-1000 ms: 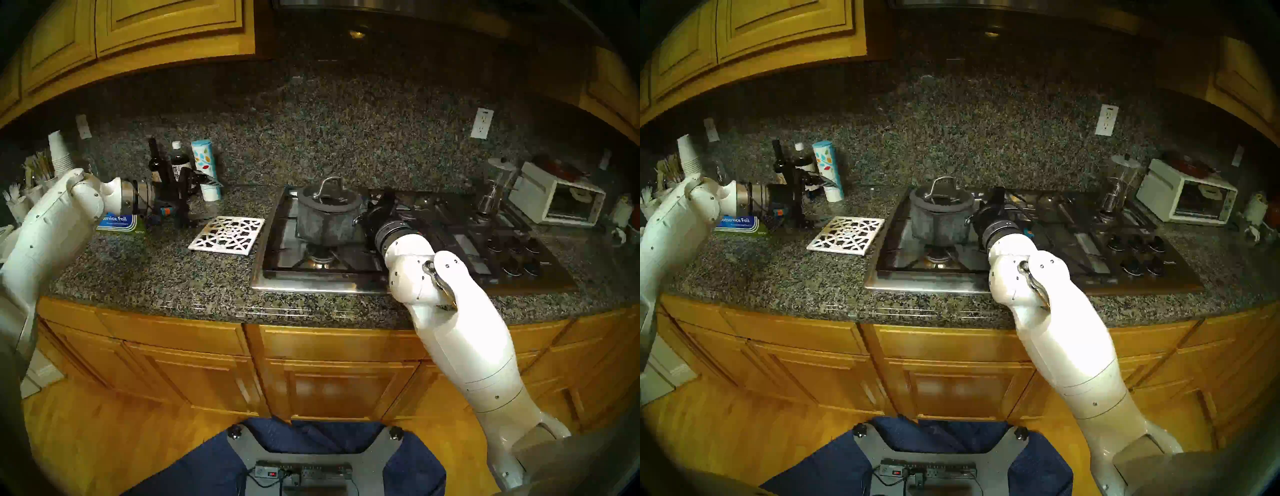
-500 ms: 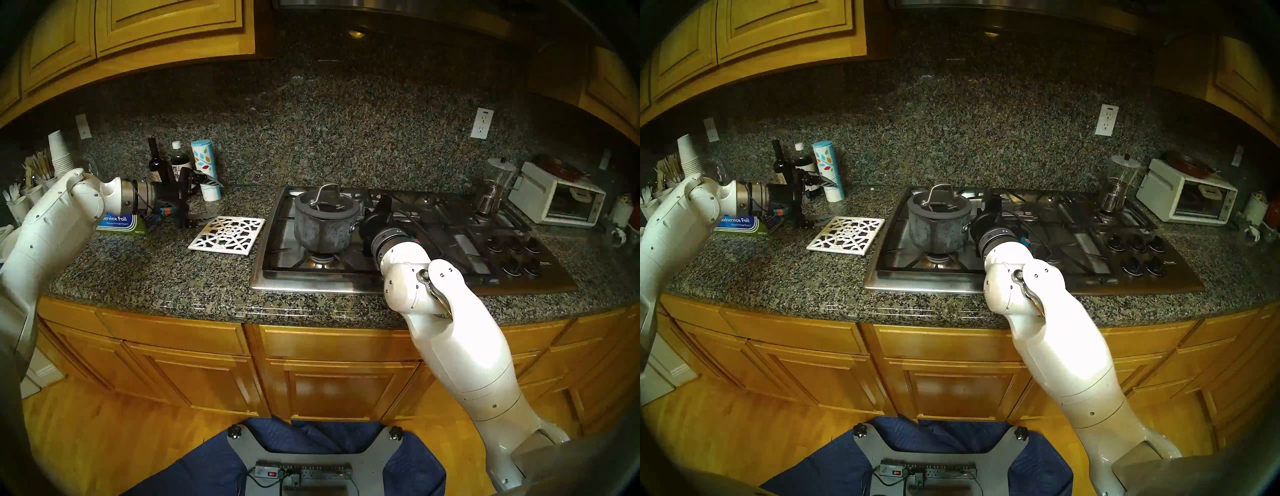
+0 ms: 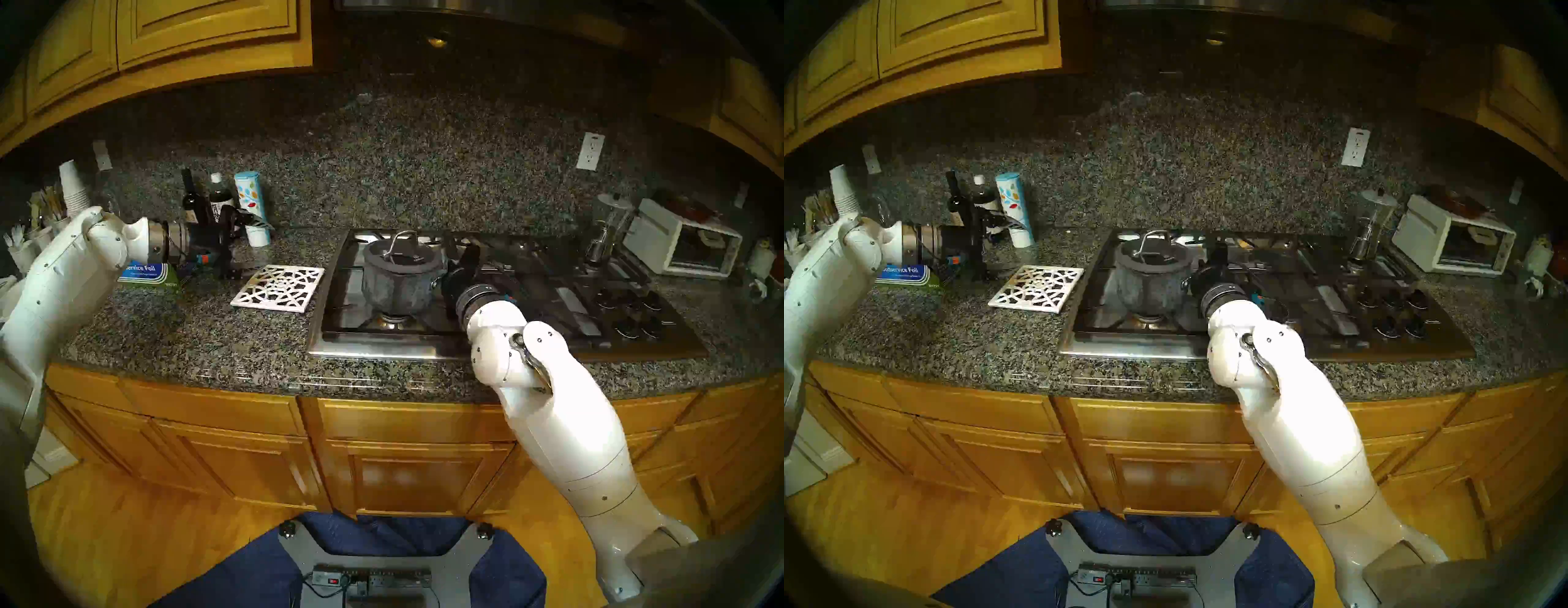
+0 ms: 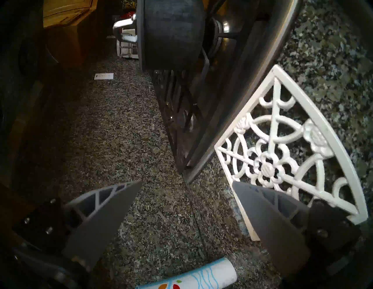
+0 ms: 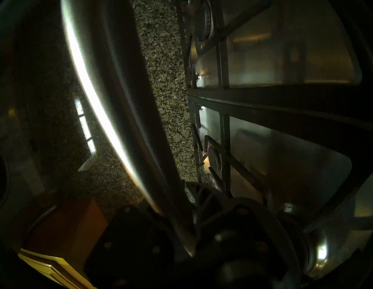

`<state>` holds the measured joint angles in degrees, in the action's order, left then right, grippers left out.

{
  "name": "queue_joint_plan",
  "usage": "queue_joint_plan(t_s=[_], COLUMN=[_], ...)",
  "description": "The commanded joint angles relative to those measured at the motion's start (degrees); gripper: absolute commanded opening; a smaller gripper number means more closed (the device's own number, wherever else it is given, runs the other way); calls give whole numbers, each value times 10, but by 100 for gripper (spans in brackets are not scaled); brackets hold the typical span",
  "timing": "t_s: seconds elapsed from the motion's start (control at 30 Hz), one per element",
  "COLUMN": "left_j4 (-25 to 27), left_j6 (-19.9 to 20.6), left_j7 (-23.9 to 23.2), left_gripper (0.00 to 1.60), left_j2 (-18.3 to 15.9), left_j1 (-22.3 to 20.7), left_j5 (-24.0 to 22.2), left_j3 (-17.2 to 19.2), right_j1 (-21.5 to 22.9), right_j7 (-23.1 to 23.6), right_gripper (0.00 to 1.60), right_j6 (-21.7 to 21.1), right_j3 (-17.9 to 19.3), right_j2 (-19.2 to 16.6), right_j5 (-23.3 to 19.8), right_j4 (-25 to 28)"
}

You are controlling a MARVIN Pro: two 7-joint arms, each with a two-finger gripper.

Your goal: Pick up the pot, put it on the stove, take off the pot lid

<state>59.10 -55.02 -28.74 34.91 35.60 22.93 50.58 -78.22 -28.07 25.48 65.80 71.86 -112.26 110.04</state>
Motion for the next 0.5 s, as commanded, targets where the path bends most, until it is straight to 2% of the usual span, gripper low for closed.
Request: queue_joint_plan(t_s=[0.0, 0.37, 0.4, 0.47], left_j4=[4, 4, 4, 4], left_j6=[2, 2, 2, 2], left_j7=[6, 7, 7, 7], left_gripper=[160, 160, 160, 160], left_j2=[0, 0, 0, 0], left_j1=[-21, -21, -21, -21], left_j5=[-5, -5, -5, -5], left_j3=[14, 14, 14, 14], right_j1=[40, 31, 30, 28], right_j7=[40, 45, 44, 45], right_gripper=[0, 0, 28, 61], right_j6=[-13, -21, -21, -22], right_j3=[19, 21, 21, 21], right_j2=[2, 2, 2, 2], right_j5=[8, 7, 7, 7], right_j4=[22, 32, 34, 36])
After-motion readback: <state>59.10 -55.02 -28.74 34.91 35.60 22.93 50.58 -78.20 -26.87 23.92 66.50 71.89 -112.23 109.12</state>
